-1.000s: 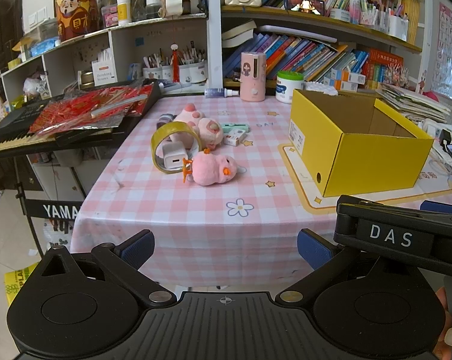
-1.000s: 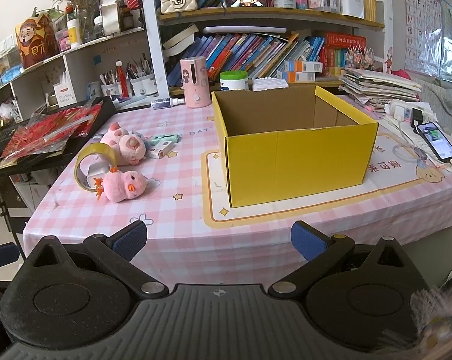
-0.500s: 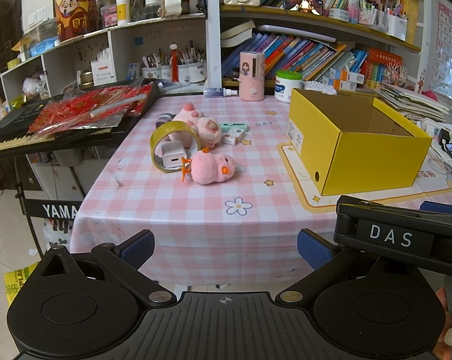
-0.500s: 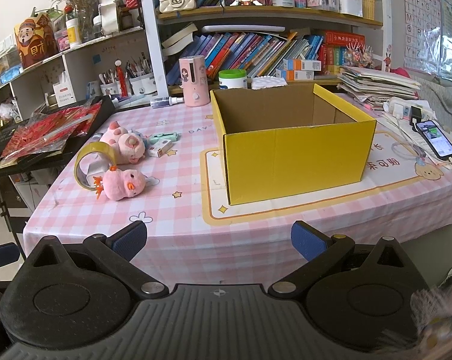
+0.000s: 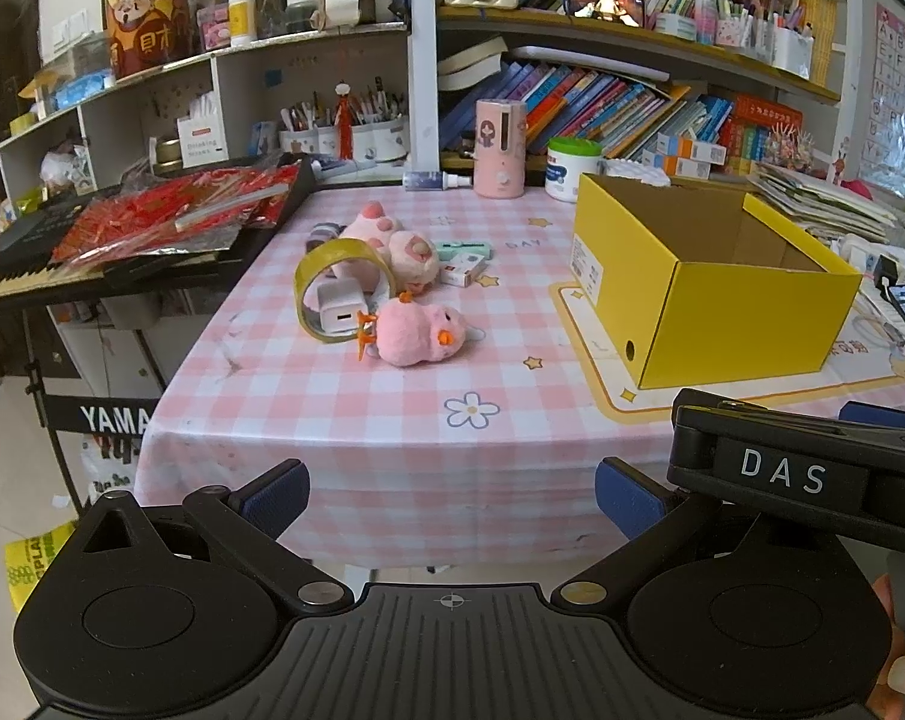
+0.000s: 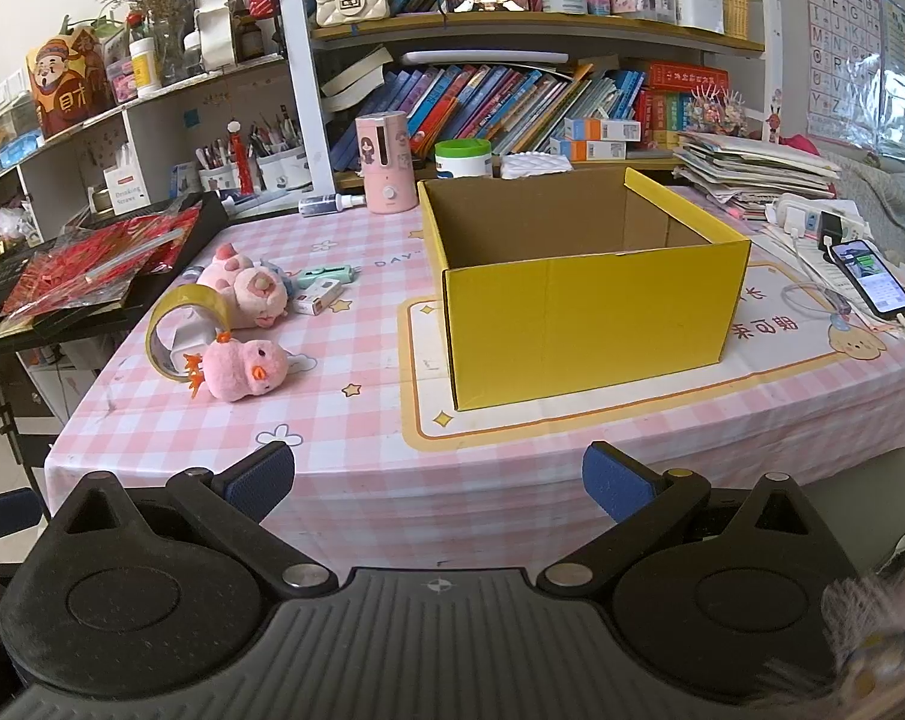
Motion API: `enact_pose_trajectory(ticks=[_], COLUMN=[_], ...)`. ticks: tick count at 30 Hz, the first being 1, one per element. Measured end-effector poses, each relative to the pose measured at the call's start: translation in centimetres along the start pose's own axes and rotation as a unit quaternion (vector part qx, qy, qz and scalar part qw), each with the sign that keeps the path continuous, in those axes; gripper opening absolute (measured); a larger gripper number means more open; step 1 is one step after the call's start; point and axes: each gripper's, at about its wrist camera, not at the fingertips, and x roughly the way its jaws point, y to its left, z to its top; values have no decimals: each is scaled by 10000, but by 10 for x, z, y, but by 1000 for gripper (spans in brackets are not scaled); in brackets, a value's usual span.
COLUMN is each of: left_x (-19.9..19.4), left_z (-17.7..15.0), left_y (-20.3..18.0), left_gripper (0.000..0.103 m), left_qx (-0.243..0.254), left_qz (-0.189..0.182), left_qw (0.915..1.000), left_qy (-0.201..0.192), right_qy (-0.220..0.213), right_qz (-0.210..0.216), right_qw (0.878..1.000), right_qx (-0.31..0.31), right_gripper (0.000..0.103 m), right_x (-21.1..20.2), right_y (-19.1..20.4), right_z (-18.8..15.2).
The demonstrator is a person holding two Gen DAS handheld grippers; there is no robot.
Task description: Organize objects
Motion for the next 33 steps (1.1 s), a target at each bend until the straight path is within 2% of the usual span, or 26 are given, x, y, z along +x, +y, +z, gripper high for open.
enact_pose_trajectory(ticks=[25, 33], left_x=[3, 3], left_z=[5, 7], left_y=[7, 11], left_gripper=[102, 102], left_qx=[25, 1], left_qz=[-28, -106], left_qw=[10000, 9999], left_qy=[-8, -35], right_qy=[6, 19], right_qz=[9, 23], right_qw=[10000, 10000], right_qx=[-1, 11], right_gripper=[103, 103], right_x=[-1, -2], right_y=[0, 6], right_z=[-4, 5])
